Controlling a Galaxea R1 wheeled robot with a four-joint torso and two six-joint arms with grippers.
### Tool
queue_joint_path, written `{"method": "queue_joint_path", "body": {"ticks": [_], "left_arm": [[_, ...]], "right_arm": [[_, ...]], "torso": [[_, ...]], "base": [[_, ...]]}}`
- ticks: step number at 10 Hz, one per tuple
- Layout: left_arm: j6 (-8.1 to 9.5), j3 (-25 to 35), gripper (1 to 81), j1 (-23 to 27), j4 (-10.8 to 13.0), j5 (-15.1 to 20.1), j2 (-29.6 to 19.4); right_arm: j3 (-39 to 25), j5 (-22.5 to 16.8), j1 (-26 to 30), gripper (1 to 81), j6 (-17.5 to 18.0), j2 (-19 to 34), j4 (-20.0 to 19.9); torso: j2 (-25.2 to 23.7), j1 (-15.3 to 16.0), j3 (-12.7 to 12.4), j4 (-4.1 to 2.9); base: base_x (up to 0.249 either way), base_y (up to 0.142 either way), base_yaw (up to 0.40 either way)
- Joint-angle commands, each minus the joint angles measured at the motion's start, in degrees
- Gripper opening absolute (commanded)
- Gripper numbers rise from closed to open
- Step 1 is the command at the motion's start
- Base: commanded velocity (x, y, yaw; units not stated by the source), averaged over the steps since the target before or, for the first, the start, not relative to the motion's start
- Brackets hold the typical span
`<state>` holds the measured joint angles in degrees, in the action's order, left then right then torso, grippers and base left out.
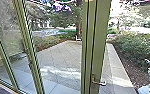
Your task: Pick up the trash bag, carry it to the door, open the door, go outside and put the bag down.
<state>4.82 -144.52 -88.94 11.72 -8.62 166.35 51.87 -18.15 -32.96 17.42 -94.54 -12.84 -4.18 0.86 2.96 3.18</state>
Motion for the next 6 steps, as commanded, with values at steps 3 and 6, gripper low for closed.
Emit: {"method": "queue_joint_path", "body": {"ticks": [3,6], "left_arm": [[0.37,-0.3,1.0,2.7,0.0,2.3,0.2],[0.45,-0.3,1.0,2.8,-0.1,2.3,0.6]], "right_arm": [[0.5,-4.7,11.1,81.1,10.5,-2.6,0.3],[3.5,-8.2,16.1,81.1,16.0,-6.3,0.4]], "torso": [[0.0,0.0,0.0,0.0],[0.0,0.0,0.0,0.0]], "base": [[0.0,0.0,0.0],[0.0,0.0,0.0]]}}
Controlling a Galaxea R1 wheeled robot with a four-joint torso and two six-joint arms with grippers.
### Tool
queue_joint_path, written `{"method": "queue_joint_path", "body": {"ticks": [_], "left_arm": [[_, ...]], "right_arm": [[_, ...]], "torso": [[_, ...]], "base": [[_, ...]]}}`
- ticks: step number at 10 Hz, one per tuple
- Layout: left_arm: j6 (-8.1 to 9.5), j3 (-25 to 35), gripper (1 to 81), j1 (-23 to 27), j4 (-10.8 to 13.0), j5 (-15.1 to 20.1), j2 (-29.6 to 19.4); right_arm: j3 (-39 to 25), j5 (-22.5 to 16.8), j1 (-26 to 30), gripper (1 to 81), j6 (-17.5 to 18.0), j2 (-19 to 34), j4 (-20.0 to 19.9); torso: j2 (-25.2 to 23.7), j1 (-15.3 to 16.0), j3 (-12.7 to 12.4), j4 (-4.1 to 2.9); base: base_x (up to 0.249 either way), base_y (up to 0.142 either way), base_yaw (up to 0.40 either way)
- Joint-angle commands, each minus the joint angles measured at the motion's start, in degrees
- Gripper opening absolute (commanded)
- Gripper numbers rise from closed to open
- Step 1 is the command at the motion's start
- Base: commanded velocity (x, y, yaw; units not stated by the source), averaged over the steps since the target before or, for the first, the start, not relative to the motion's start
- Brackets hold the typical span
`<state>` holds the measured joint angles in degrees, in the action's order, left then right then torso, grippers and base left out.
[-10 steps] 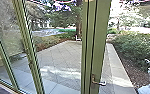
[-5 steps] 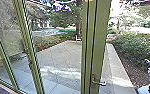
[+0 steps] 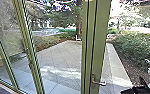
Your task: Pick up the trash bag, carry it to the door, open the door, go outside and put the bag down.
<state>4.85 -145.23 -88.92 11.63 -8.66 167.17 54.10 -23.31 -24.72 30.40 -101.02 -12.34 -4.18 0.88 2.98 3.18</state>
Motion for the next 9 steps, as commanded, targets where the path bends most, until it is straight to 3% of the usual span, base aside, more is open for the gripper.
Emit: {"method": "queue_joint_path", "body": {"ticks": [1,3,4,9], "left_arm": [[0.42,0.0,1.0,2.7,0.0,2.2,-0.3],[0.42,-0.2,1.0,2.8,-0.2,2.2,-0.2],[0.51,-0.2,1.0,2.8,-0.2,2.2,-0.2],[0.42,-0.4,1.0,2.8,-1.2,2.2,-0.2]], "right_arm": [[2.2,-3.9,8.9,81.1,5.3,-1.1,0.5],[4.0,-8.3,10.0,81.1,15.0,-5.8,7.5],[4.5,-8.5,10.0,81.1,19.2,-7.5,10.7],[12.3,-8.4,11.6,81.1,28.5,-15.0,11.3]], "torso": [[0.0,0.0,0.0,0.0],[0.0,0.0,0.0,0.0],[0.0,0.0,0.0,0.0],[0.0,0.0,0.0,0.0]], "base": [[0.0,0.0,0.0],[0.0,0.0,0.0],[0.0,0.0,0.0],[0.0,0.0,0.0]]}}
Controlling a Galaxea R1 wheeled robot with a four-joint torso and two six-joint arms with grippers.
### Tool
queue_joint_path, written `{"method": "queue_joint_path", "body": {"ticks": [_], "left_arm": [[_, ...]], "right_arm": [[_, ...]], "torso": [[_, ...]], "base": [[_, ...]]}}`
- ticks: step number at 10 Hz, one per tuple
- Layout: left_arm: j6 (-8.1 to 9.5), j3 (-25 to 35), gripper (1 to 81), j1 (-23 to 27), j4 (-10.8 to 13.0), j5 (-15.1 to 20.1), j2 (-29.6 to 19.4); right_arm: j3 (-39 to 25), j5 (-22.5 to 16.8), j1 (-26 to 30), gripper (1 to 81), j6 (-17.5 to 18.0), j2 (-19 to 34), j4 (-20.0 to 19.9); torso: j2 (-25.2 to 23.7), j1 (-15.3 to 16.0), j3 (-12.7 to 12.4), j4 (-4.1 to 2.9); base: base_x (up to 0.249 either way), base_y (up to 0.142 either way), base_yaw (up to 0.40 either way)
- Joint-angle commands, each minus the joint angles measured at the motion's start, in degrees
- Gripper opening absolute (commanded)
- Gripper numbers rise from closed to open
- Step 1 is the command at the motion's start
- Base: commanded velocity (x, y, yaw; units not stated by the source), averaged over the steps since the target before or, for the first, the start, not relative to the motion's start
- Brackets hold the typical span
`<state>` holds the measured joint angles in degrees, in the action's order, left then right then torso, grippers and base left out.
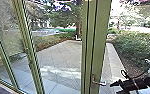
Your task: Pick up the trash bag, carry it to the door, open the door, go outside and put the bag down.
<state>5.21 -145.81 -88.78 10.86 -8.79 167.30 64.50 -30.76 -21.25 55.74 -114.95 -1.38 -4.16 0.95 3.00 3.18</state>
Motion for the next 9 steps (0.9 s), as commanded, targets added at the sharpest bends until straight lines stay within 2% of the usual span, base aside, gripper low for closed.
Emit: {"method": "queue_joint_path", "body": {"ticks": [1,5,7,9], "left_arm": [[0.07,0.2,1.0,2.7,-0.4,2.4,-0.3],[0.16,0.0,1.0,2.7,-0.8,2.4,-0.2],[0.16,-0.9,1.0,2.7,-0.8,2.4,0.1],[0.16,-1.3,1.0,2.7,-0.8,2.4,0.4]], "right_arm": [[3.3,-1.0,8.5,81.1,4.0,-2.2,0.3],[11.6,-1.1,9.9,81.1,6.7,-8.4,0.1],[14.0,-1.1,9.6,81.1,8.8,-10.8,0.3],[15.6,-1.3,8.5,81.1,9.1,-12.5,0.0]], "torso": [[0.0,0.0,0.0,0.0],[0.0,0.0,0.0,0.0],[0.0,0.0,0.0,0.0],[0.0,0.0,0.0,0.0]], "base": [[0.0,0.0,0.0],[0.0,0.0,0.0],[0.0,0.0,0.0],[0.0,0.0,0.0]]}}
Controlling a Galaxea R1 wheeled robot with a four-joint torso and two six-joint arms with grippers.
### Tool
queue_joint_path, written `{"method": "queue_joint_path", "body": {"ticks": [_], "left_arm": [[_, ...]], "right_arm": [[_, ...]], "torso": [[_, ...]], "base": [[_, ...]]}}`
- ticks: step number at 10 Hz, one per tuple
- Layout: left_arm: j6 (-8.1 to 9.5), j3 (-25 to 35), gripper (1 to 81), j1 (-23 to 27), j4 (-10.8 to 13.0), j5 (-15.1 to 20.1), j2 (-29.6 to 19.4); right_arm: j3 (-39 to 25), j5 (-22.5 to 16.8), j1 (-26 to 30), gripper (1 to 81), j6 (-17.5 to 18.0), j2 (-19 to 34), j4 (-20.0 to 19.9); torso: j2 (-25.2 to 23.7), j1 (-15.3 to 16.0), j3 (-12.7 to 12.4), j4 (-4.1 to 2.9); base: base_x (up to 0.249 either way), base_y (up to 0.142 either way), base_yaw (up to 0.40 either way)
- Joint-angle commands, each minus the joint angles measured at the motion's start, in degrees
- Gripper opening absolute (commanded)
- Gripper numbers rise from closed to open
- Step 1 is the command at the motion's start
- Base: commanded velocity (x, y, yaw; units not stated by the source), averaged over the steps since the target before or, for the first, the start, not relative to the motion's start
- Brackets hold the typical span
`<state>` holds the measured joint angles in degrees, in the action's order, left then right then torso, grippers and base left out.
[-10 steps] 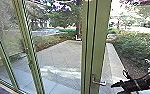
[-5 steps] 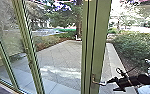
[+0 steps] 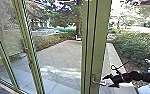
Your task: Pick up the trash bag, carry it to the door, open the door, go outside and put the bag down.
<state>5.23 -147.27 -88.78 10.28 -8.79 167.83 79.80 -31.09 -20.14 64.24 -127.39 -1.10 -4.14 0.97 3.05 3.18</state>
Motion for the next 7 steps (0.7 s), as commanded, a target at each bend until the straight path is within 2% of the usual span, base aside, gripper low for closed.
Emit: {"method": "queue_joint_path", "body": {"ticks": [1,4,7], "left_arm": [[0.13,0.1,1.0,2.7,-0.3,2.4,-0.1],[0.13,0.1,1.0,2.7,-0.3,2.4,-0.1],[0.13,0.1,1.0,2.7,-0.3,2.4,-0.1]], "right_arm": [[1.0,-1.1,7.0,81.1,0.6,-0.3,-0.4],[4.6,-3.0,6.6,81.1,2.5,-1.8,-0.2],[8.2,-3.1,6.6,81.1,3.6,-4.2,-0.4]], "torso": [[0.0,0.0,0.0,0.0],[0.0,0.0,0.0,0.0],[0.0,0.0,0.0,0.0]], "base": [[0.0,0.0,0.0],[0.0,0.0,0.0],[0.0,0.0,0.0]]}}
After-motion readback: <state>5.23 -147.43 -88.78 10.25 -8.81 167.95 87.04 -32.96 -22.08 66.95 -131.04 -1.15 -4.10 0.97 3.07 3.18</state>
